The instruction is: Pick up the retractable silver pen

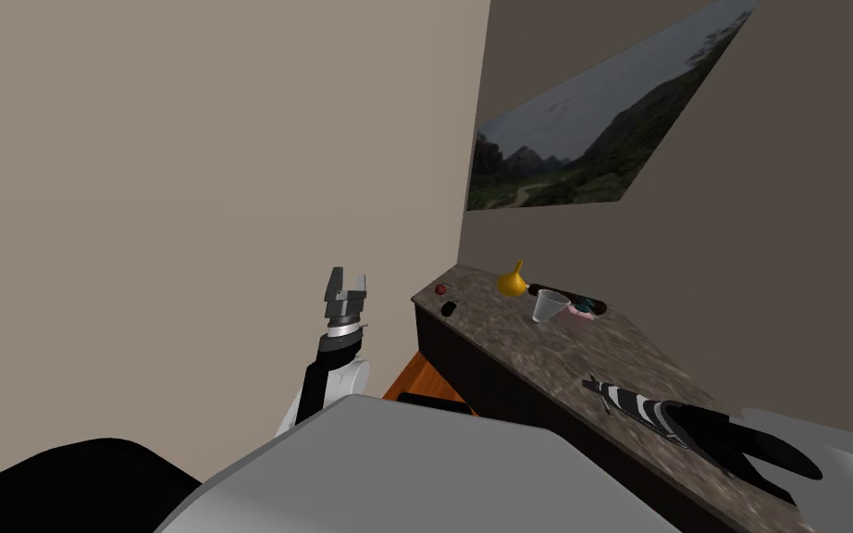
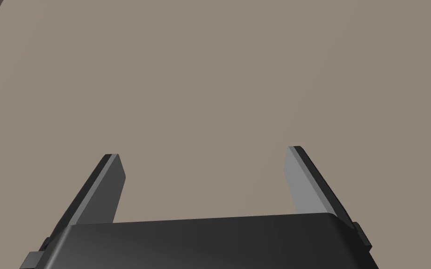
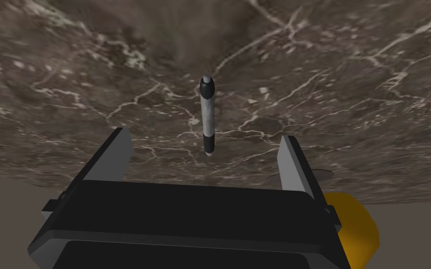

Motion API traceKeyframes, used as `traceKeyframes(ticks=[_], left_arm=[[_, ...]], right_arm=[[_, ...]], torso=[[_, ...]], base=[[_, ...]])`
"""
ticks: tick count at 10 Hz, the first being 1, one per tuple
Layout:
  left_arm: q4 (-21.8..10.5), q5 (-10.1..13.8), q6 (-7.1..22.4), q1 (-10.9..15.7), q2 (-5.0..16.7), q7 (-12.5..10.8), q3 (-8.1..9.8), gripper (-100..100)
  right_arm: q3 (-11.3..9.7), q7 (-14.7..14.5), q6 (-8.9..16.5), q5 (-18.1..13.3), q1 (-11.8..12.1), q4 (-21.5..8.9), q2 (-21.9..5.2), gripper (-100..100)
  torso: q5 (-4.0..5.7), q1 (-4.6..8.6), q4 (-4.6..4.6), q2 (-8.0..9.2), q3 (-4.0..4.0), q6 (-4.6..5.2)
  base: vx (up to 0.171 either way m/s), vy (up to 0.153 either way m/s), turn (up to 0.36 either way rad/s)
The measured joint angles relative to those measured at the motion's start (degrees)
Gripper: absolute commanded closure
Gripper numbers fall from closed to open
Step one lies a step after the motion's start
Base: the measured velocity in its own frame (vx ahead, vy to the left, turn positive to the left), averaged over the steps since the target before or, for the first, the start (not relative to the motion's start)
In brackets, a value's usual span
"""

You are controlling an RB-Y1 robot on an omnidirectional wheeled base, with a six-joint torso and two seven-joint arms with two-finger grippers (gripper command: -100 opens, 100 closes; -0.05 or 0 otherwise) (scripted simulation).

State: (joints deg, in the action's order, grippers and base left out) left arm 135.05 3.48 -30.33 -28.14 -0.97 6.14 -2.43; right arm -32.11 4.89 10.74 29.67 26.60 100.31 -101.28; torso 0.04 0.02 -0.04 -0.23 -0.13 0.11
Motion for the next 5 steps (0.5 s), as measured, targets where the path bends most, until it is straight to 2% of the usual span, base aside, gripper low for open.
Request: traceKeyframes(ticks=[1,4,5], left_arm=[[0.0,0.0,0.0,0.0,0.0,0.0,0.00,0],[0.0,0.0,0.0,0.0,0.0,0.0,0.00,0],[0.0,0.0,0.0,0.0,0.0,0.0,0.00,0]], right_arm=[[0.0,0.0,0.0,0.0,0.0,0.0,0.0,-100],[-0.7,-1.1,-0.4,-1.0,-0.4,-2.6,3.3,-100],[-0.7,-1.2,-0.4,-1.1,-0.4,-2.7,3.4,100]], torso=[[-0.02,-0.06,0.03,0.10,0.06,0.01],[-0.01,-0.05,0.03,0.08,0.05,0.01],[-0.03,-0.07,0.03,0.12,0.08,0.01]], base=[[0.021,-0.009,0.052],[0.022,-0.007,0.041],[0.000,0.000,0.000]])
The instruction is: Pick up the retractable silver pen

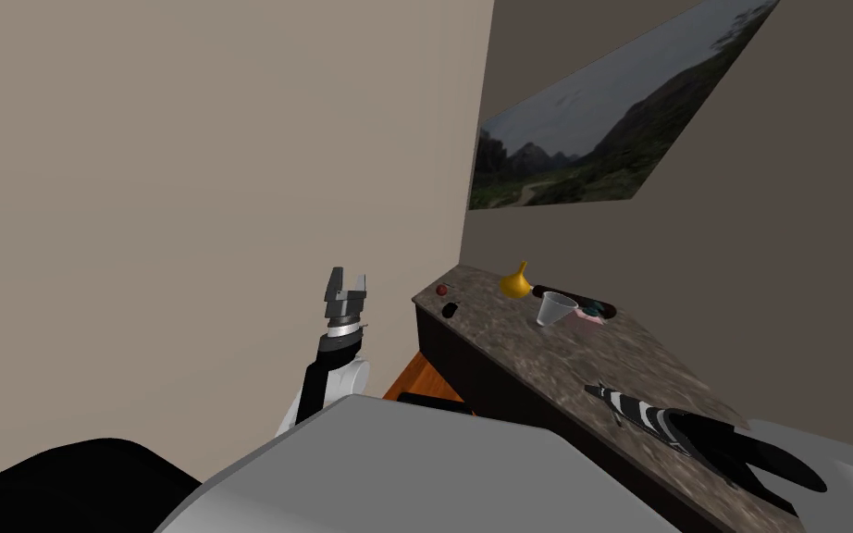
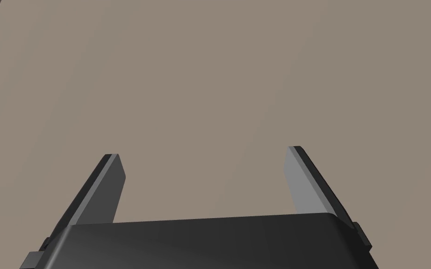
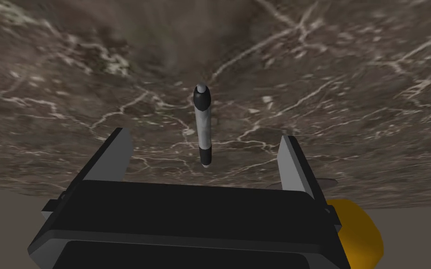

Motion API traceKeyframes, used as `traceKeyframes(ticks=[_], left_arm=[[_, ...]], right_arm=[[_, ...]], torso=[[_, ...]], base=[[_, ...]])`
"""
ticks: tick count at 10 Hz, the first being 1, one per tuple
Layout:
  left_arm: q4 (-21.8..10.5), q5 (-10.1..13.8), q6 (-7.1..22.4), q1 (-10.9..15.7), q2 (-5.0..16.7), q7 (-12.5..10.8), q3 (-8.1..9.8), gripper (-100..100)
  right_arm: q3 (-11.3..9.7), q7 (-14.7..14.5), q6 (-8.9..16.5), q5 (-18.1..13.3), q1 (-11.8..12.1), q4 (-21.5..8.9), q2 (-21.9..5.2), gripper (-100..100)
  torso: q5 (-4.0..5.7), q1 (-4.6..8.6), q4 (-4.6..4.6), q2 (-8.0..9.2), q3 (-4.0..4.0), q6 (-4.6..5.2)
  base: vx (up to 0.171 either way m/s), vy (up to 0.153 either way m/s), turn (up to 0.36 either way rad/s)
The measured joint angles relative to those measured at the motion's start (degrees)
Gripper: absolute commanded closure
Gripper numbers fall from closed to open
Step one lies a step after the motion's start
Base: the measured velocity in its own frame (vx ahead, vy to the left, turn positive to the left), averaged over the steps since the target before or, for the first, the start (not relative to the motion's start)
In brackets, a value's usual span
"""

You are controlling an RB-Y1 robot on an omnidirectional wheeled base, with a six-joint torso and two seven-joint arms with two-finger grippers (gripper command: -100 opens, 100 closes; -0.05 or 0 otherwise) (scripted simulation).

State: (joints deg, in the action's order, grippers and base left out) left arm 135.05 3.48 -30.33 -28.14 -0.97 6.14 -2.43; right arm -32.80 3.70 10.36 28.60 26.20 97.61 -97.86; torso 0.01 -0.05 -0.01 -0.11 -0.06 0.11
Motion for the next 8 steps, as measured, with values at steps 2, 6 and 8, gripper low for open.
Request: traceKeyframes(ticks=[2,6,8], left_arm=[[0.0,0.0,0.0,0.0,0.0,0.0,0.00,0],[0.0,0.0,0.0,0.0,0.0,0.0,0.00,0],[0.0,0.0,0.0,0.0,0.0,0.0,0.00,0]], right_arm=[[0.0,0.0,0.0,0.0,0.0,0.0,0.0,100],[0.0,0.0,0.0,0.0,0.0,0.0,0.0,100],[0.8,1.0,0.4,0.4,0.6,2.0,-2.3,100]], torso=[[0.01,-0.01,0.01,0.05,0.03,0.00],[0.02,0.01,0.02,0.06,0.04,-0.01],[-0.02,-0.06,0.05,0.19,0.12,0.02]], base=[[0.000,0.000,0.000],[-0.005,0.001,-0.016],[-0.025,0.007,-0.043]])
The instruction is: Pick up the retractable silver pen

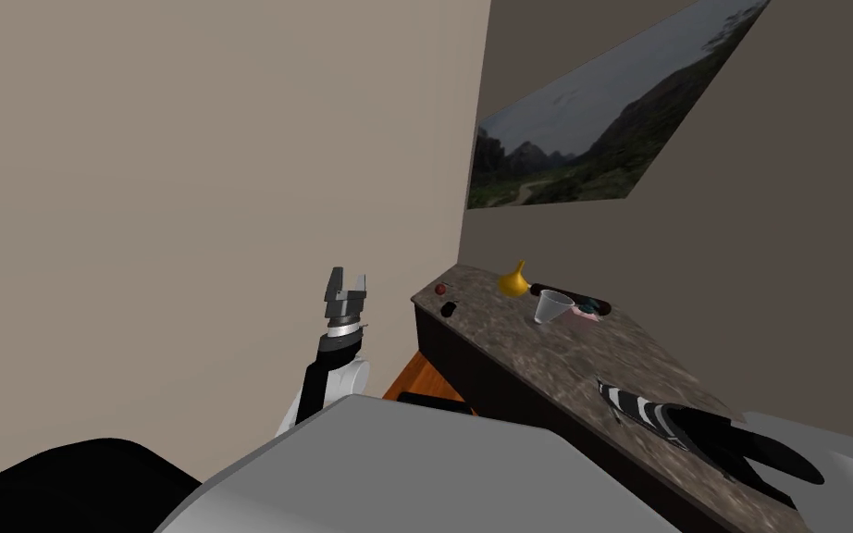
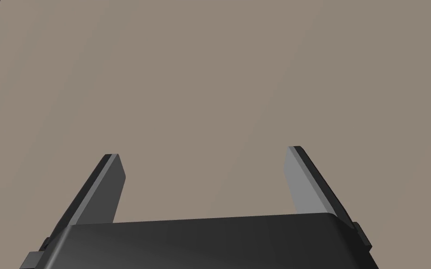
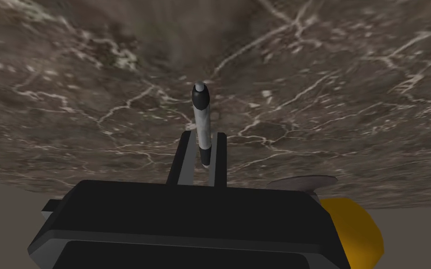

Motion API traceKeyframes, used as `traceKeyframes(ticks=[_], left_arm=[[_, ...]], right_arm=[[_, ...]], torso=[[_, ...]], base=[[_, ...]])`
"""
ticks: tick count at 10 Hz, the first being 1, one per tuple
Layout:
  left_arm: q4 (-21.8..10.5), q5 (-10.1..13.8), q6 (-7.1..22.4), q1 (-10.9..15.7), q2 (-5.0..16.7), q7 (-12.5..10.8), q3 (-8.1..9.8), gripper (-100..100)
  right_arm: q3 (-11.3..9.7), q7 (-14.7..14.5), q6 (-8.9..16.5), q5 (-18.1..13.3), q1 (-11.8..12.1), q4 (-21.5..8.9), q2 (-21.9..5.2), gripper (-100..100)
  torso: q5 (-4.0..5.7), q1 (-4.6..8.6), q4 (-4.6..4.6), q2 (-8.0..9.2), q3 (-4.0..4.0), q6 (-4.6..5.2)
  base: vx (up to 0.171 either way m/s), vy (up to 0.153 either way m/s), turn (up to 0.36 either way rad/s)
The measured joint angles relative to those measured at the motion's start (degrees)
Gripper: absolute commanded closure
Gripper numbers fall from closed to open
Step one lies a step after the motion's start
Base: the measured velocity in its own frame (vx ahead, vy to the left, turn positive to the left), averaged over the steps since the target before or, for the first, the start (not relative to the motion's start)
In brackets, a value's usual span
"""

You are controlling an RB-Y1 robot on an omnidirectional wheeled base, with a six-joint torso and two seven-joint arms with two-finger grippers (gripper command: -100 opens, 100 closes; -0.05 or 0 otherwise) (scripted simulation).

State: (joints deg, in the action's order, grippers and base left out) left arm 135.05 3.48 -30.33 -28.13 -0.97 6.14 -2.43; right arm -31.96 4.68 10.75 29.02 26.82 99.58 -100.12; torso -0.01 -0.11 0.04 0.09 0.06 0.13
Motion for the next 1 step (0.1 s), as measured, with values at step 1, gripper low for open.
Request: traceKeyframes(ticks=[1], left_arm=[[0.0,0.0,0.0,0.0,0.0,0.0,0.00,0]], right_arm=[[0.0,0.1,0.0,0.1,0.0,0.1,-0.2,0]], torso=[[0.03,0.03,-0.01,-0.04,-0.02,-0.01]], base=[[0.000,0.000,0.000]])
